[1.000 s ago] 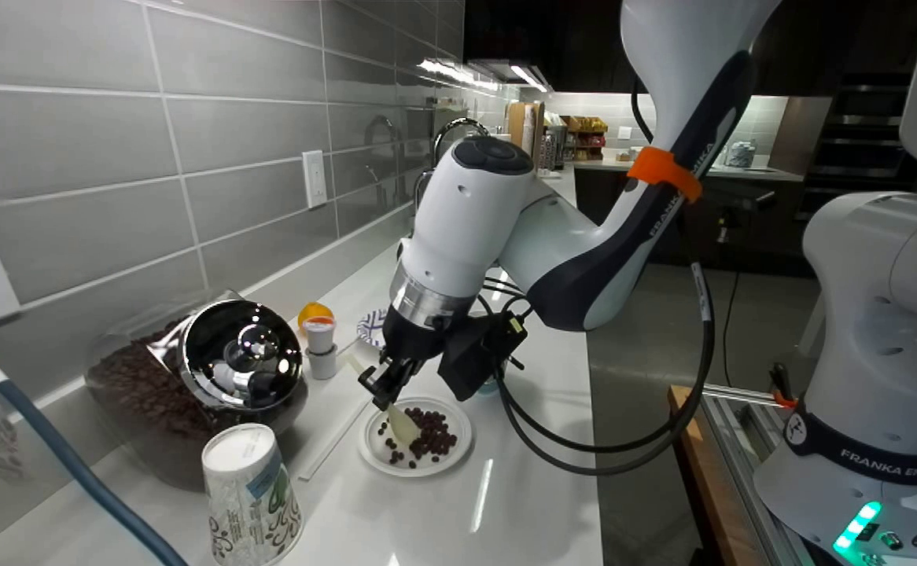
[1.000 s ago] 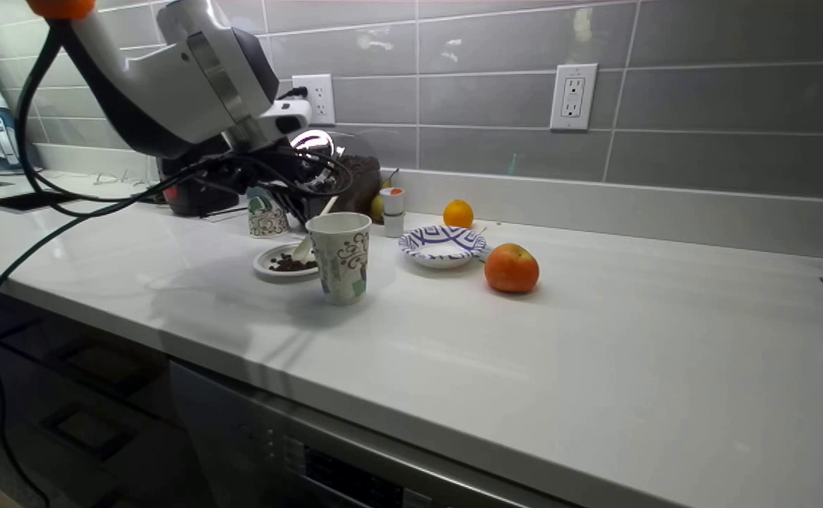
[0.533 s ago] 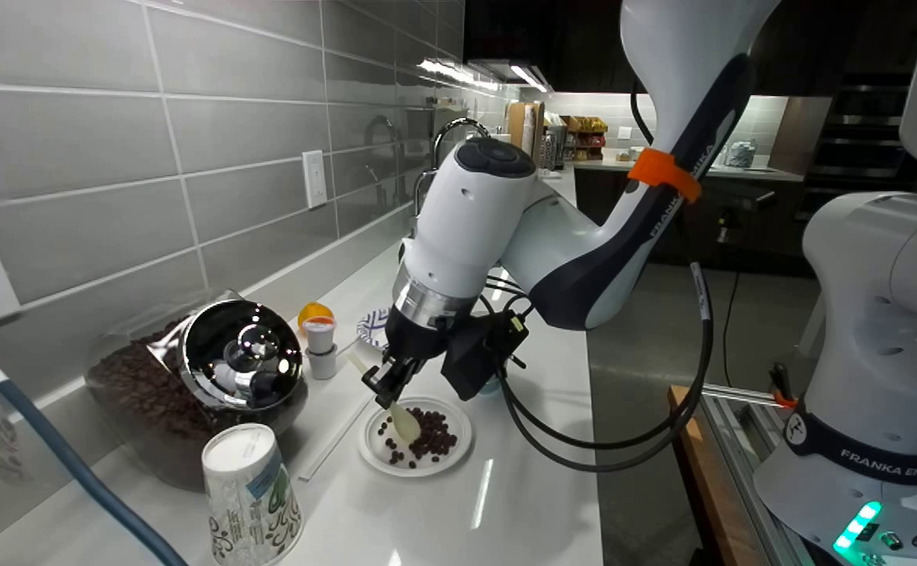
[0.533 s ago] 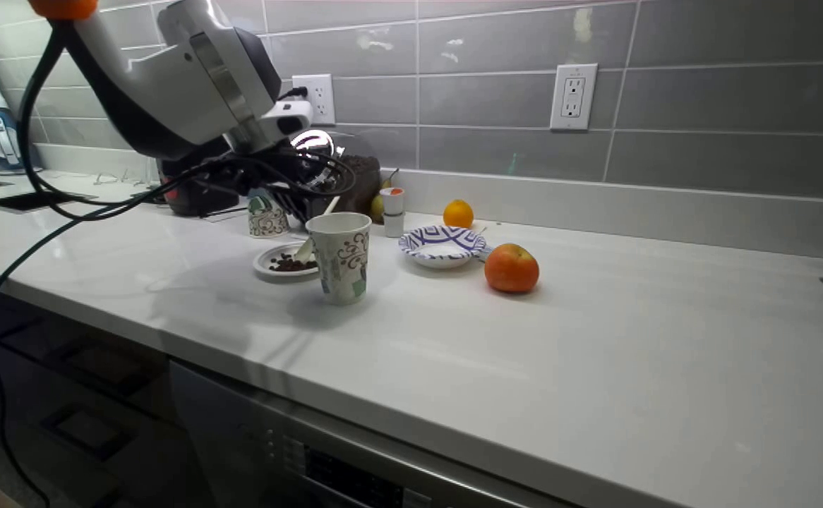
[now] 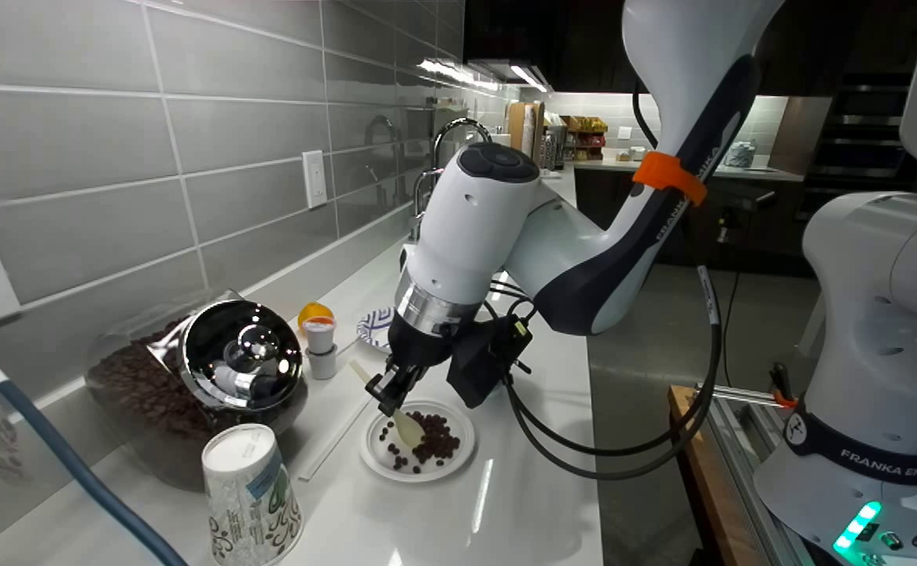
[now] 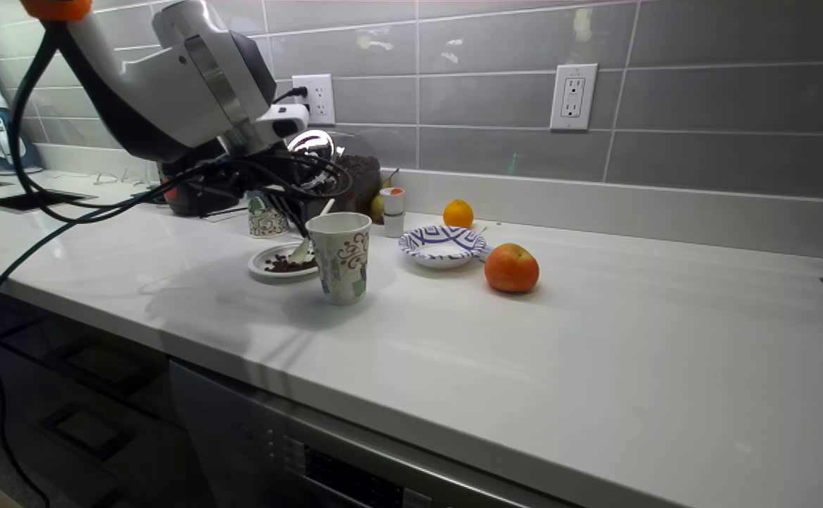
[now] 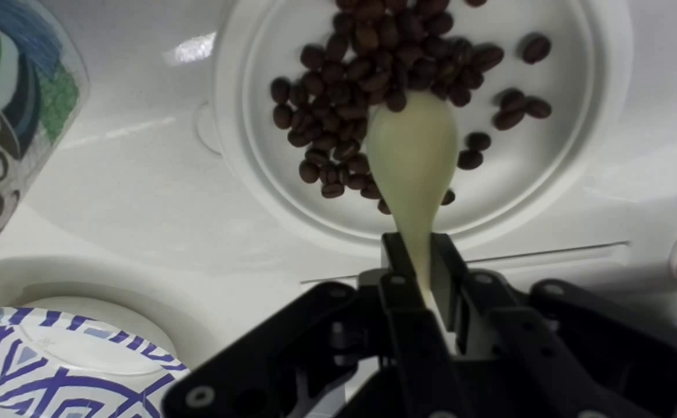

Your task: Use the white spoon to take some of the contents on the white plate and place them in the white cup.

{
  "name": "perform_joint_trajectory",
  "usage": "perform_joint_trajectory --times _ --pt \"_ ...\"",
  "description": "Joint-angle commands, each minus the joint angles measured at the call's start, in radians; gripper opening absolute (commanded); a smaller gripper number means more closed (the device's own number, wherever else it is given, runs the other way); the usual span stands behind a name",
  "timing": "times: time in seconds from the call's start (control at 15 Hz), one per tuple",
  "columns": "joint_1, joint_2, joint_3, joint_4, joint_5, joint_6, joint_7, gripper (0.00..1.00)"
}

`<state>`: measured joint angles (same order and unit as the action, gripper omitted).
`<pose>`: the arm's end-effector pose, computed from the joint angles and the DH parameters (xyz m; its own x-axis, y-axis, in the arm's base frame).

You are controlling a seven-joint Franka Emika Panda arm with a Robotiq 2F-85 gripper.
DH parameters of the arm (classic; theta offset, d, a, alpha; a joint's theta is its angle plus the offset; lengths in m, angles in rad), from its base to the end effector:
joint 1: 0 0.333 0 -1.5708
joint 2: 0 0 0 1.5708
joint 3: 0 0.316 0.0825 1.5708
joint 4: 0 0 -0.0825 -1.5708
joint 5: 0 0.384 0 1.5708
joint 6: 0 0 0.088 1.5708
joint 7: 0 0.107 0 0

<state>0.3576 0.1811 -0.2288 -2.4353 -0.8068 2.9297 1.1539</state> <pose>0.4921 0.1086 0.2541 0.8852 -0.2152 0.4124 -0.2531 -0.9667 0.0390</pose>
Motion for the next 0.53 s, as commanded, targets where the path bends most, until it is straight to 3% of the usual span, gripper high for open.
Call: perform_joint_trajectory --times 0.0,0.47 --pt "-0.010 -0.015 0.022 -0.030 0.047 0.001 -0.036 0.04" --pt "-0.017 -0.024 0.031 -0.035 0.088 0.002 -0.056 0.04"
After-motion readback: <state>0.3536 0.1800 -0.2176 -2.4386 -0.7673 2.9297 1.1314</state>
